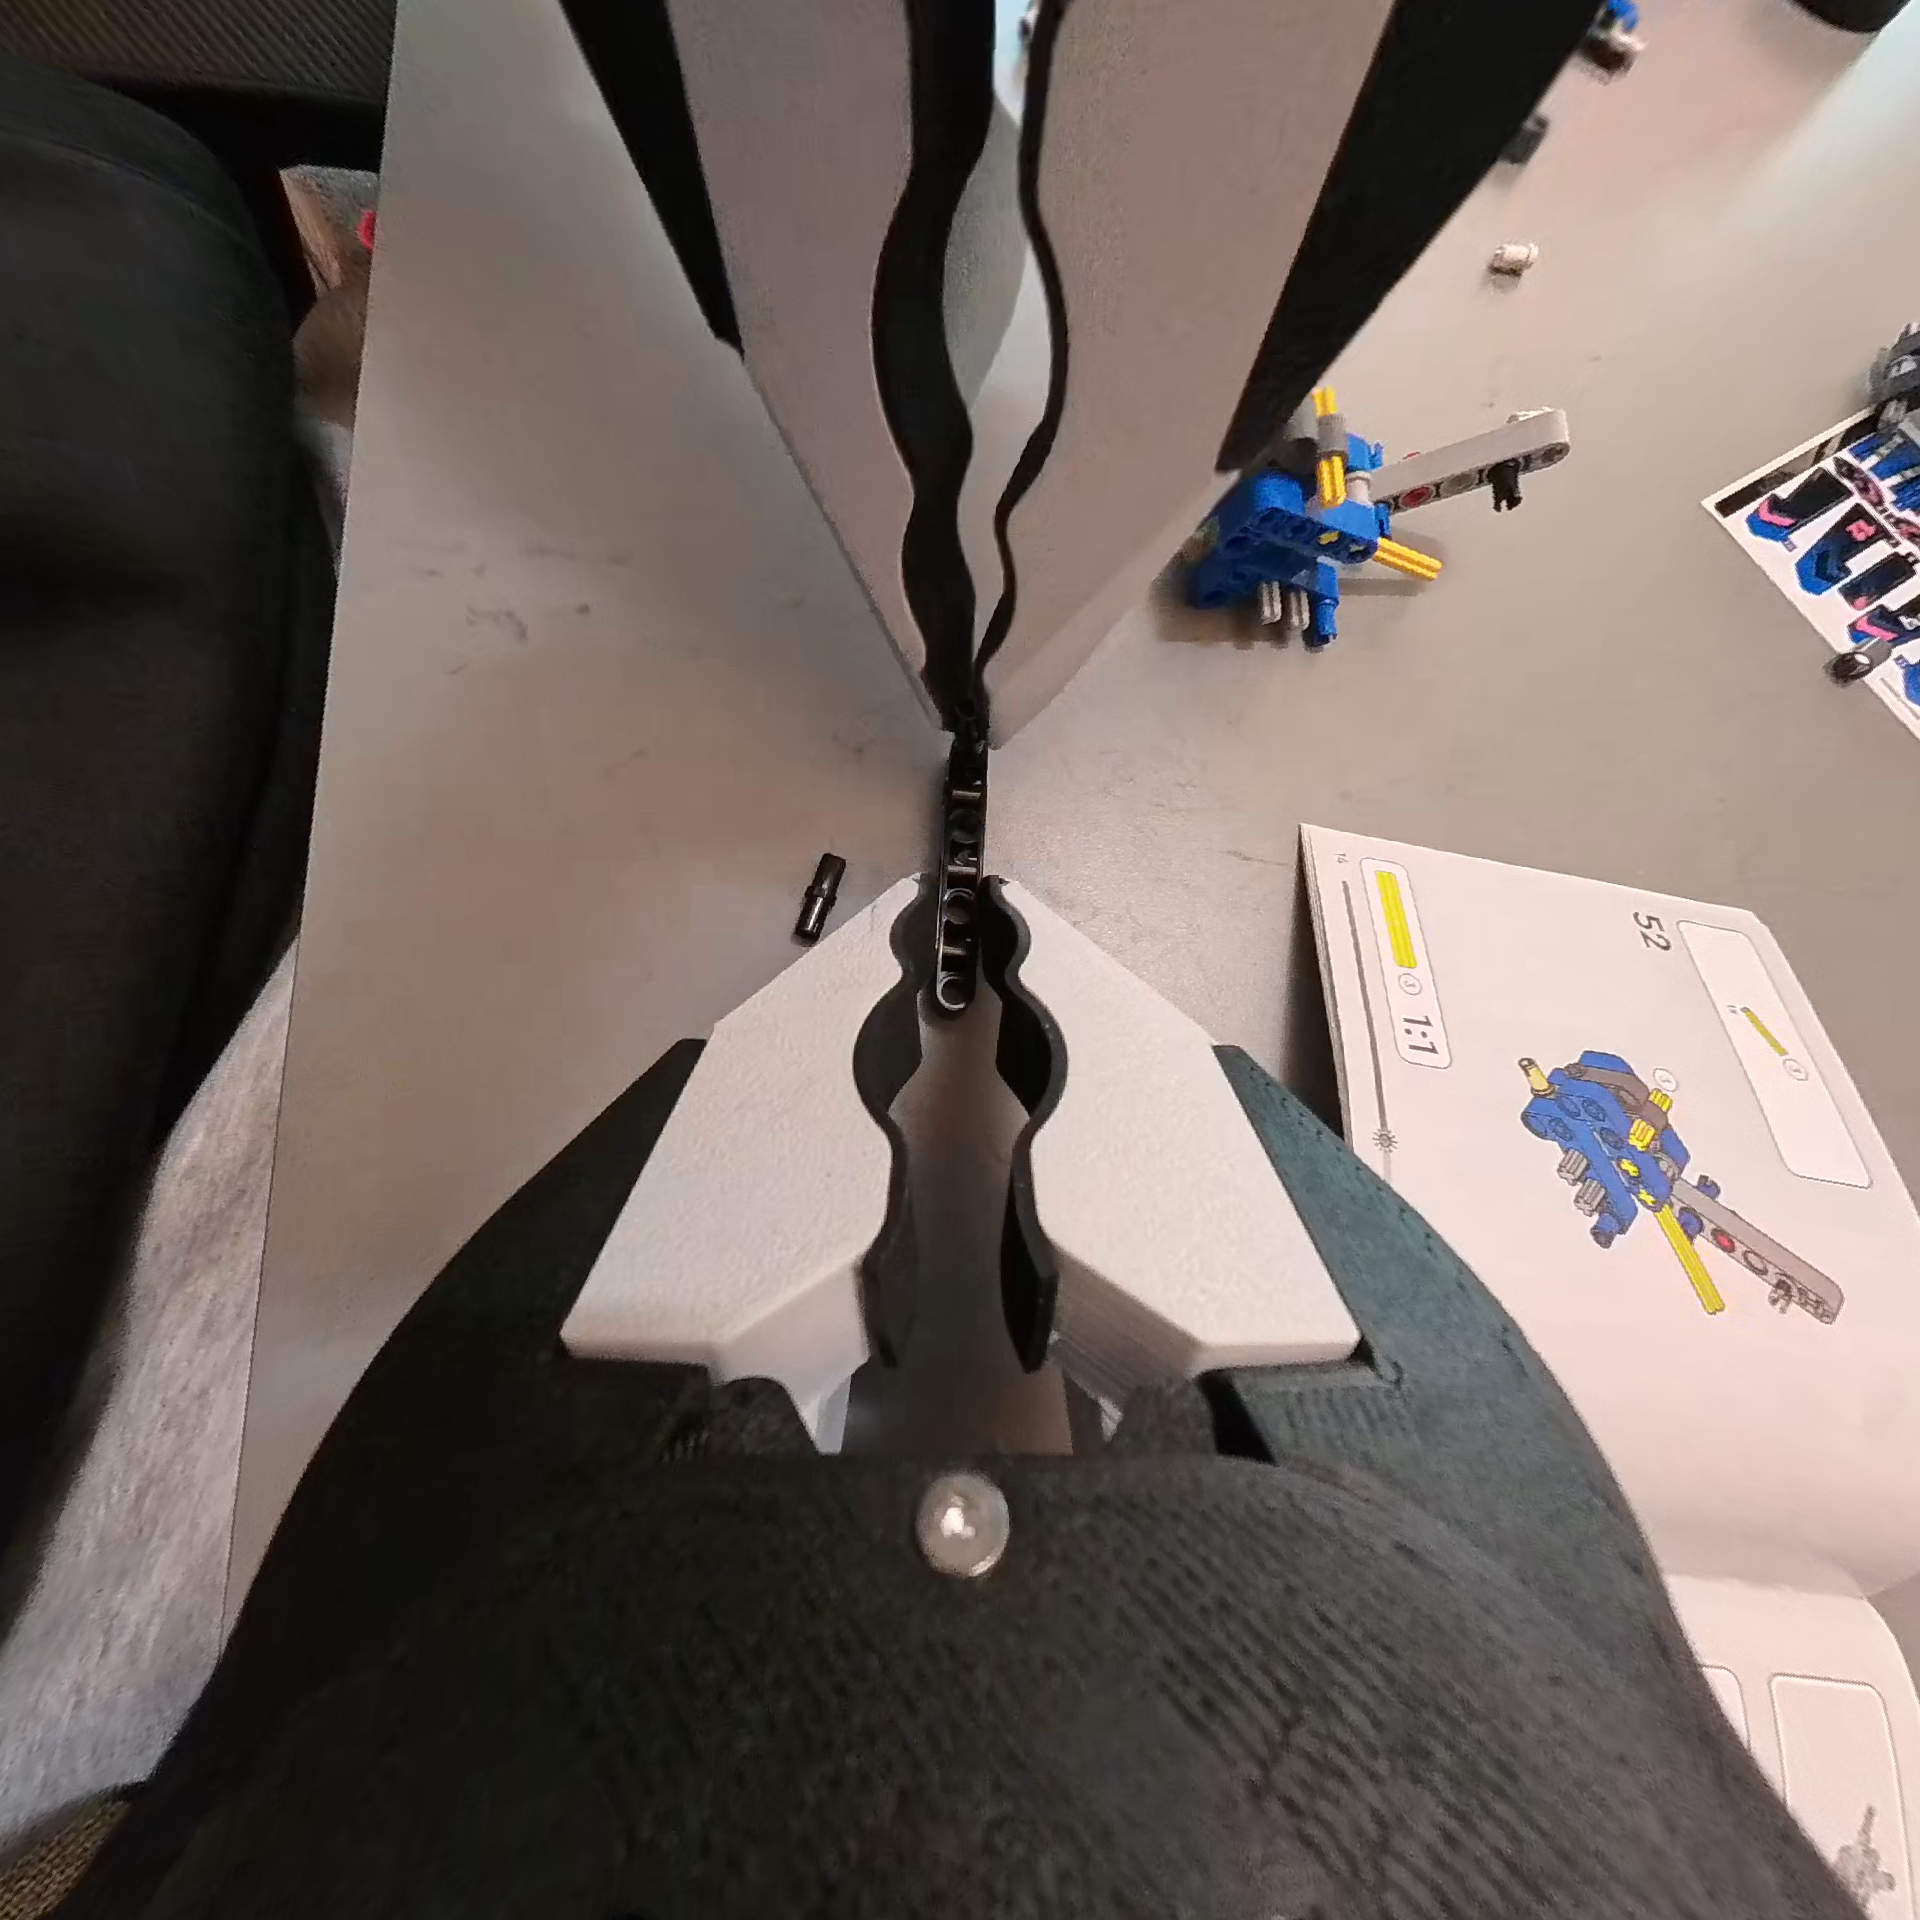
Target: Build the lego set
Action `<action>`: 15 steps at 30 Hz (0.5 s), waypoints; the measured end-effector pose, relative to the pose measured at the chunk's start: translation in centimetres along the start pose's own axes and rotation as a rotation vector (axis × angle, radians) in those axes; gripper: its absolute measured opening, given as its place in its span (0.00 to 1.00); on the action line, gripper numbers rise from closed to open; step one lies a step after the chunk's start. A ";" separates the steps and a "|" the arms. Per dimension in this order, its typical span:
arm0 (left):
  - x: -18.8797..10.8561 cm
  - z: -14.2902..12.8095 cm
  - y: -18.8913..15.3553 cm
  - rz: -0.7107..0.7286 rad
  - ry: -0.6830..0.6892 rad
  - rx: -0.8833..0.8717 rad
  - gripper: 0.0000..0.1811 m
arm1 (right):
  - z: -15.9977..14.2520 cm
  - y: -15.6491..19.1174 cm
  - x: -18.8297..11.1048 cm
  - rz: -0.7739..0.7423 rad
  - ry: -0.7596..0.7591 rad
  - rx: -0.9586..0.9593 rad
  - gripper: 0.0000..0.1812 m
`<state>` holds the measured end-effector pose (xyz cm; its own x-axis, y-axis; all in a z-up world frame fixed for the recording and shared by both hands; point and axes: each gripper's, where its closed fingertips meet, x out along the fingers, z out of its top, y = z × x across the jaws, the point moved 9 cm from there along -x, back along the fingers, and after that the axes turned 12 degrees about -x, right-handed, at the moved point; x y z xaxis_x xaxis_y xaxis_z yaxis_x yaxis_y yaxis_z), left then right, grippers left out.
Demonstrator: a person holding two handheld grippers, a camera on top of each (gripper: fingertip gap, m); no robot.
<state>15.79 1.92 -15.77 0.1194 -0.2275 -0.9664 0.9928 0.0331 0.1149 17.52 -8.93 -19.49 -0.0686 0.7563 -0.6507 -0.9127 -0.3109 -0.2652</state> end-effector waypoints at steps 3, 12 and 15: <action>0.0 0.1 0.4 -0.051 0.015 -0.153 0.00 | 0.0 0.0 0.0 -0.001 0.000 -0.001 0.04; 0.1 0.7 0.3 -0.045 0.047 -0.129 0.00 | 0.0 0.0 0.0 -0.001 0.001 0.000 0.04; 0.7 0.3 1.1 -0.167 -0.042 -0.323 0.00 | 0.1 0.1 0.0 -0.012 0.003 -0.012 0.04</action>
<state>16.95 1.51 -16.28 -0.0372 -0.2954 -0.9547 0.9463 0.2965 -0.1286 17.41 -8.93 -19.48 -0.0568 0.7583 -0.6494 -0.9084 -0.3091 -0.2815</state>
